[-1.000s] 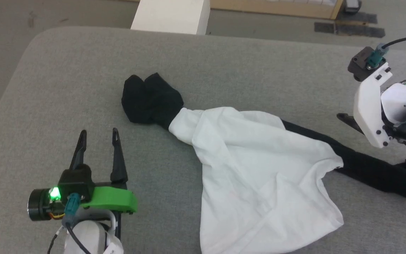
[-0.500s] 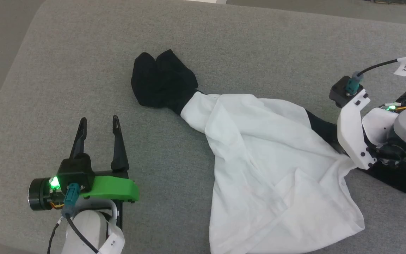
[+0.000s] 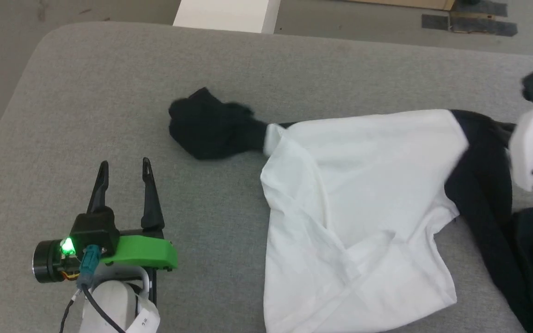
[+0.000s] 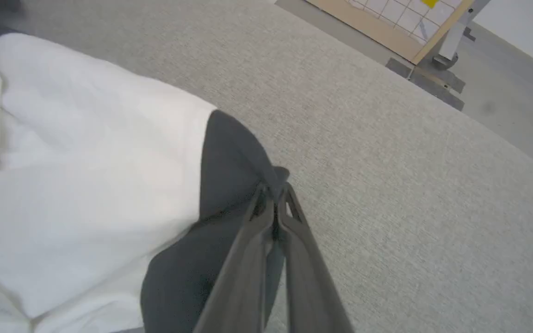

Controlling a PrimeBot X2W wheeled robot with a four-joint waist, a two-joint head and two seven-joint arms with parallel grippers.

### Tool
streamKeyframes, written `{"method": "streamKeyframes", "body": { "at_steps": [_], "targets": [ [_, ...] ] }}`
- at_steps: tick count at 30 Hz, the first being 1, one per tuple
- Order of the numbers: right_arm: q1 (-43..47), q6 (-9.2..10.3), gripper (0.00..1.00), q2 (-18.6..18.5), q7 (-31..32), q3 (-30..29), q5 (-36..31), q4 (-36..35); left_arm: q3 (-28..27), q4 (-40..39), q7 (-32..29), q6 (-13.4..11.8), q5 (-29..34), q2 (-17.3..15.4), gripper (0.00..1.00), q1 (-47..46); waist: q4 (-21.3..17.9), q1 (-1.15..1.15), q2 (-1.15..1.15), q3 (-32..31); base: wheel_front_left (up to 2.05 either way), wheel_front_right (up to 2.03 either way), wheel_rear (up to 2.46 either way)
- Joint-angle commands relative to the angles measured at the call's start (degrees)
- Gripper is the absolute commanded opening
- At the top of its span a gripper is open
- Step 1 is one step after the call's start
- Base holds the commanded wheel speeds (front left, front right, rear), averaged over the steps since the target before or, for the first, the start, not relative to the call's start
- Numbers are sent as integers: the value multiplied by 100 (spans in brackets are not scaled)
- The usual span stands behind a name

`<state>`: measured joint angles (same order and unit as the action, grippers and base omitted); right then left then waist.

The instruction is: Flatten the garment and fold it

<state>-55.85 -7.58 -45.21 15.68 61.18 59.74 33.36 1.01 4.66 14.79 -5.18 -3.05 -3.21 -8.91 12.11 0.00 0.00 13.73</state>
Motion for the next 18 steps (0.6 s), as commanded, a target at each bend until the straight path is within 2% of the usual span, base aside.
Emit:
{"method": "streamKeyframes", "body": {
  "at_steps": [1,4,7,11,12,13,18],
  "targets": [
    [207,9,0,7,4,2,52,201,18,-19,21,19,28,30,100,39,-58,0,0,-54,0,0,0],
    [487,9,0,74,89,86,23,712,75,-25,21,30,35,31,100,12,-36,0,0,-19,0,0,0],
    [750,9,0,336,119,102,118,1178,113,-38,21,22,38,31,100,-20,-29,0,0,20,0,0,0],
    [822,9,0,619,-265,76,75,1507,101,-13,21,32,60,28,100,-38,-56,0,0,-16,0,0,0],
    [798,9,70,676,-454,64,26,1557,85,-5,21,42,76,11,100,-41,-77,0,0,-52,0,0,0],
    [759,9,100,708,-654,59,-47,1585,61,0,21,53,83,-15,100,-56,-101,0,0,-95,0,0,0],
    [563,9,100,830,-1960,-97,-462,1737,-8,7,21,199,106,-187,100,-225,-266,0,0,-372,0,0,0]
  ]
}}
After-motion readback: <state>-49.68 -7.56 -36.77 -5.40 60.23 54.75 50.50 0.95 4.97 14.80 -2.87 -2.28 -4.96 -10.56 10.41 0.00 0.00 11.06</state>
